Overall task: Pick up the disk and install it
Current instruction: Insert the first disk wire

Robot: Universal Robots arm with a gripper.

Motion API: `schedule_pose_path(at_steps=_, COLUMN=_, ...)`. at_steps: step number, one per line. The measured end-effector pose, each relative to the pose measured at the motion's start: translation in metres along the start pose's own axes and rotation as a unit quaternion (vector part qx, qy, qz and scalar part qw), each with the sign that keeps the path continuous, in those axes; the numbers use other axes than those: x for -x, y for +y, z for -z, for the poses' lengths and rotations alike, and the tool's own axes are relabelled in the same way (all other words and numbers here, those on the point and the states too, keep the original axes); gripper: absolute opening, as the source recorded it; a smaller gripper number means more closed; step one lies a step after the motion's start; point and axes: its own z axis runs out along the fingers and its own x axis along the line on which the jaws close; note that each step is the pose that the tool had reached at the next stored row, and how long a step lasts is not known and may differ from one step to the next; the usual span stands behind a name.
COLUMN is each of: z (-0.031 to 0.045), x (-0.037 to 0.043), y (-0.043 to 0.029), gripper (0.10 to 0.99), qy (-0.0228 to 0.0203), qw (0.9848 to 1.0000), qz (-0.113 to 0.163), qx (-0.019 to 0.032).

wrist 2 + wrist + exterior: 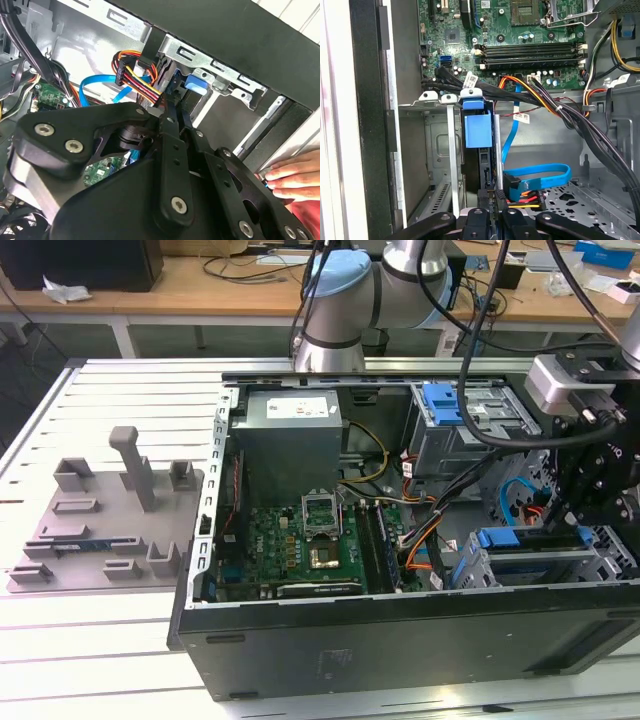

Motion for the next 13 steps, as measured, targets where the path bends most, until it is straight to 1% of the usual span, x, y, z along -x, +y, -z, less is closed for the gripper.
schedule_pose_path(at_steps=3, z=-0.0005, x=0.0000, y=0.0001, gripper=0.176, qy=-0.0005, qw=1.0000, qz=0.000, qx=0.0002)
schedule_pose_path(at_steps=4, z=-0.0004, x=0.0000, y=0.0001, gripper=0.235, qy=-0.0004, qw=1.0000, qz=0.000, qx=0.0000)
schedule_pose_path(at_steps=5, z=-0.0003, x=0.0000, y=0.0001, gripper=0.235, qy=-0.0002, qw=1.0000, qz=0.000, qx=0.0000)
schedule_pose_path(at_steps=9, z=-0.0001, x=0.0011, y=0.0001, gripper=0.482, qy=0.0001, qw=1.0000, qz=0.000, qx=0.0000)
schedule_pose_path(at_steps=10, z=0.0039, x=0.0204, y=0.0012, gripper=0.396, qy=0.0167, qw=0.9999, qz=0.000, qx=-0.0001)
schedule_pose_path(at_steps=11, z=0.0038, x=0.0146, y=0.0021, gripper=0.396, qy=0.0180, qw=0.9998, qz=0.000, qx=0.0007)
schedule_pose_path(at_steps=12, z=0.0118, x=0.0124, y=0.0027, gripper=0.396, qy=0.0202, qw=0.9998, qz=0.000, qx=0.0005)
schedule_pose_path(at_steps=13, z=0.0206, x=0.0273, y=0.0022, gripper=0.396, qy=0.0253, qw=0.9997, qz=0.001, qx=0.0002)
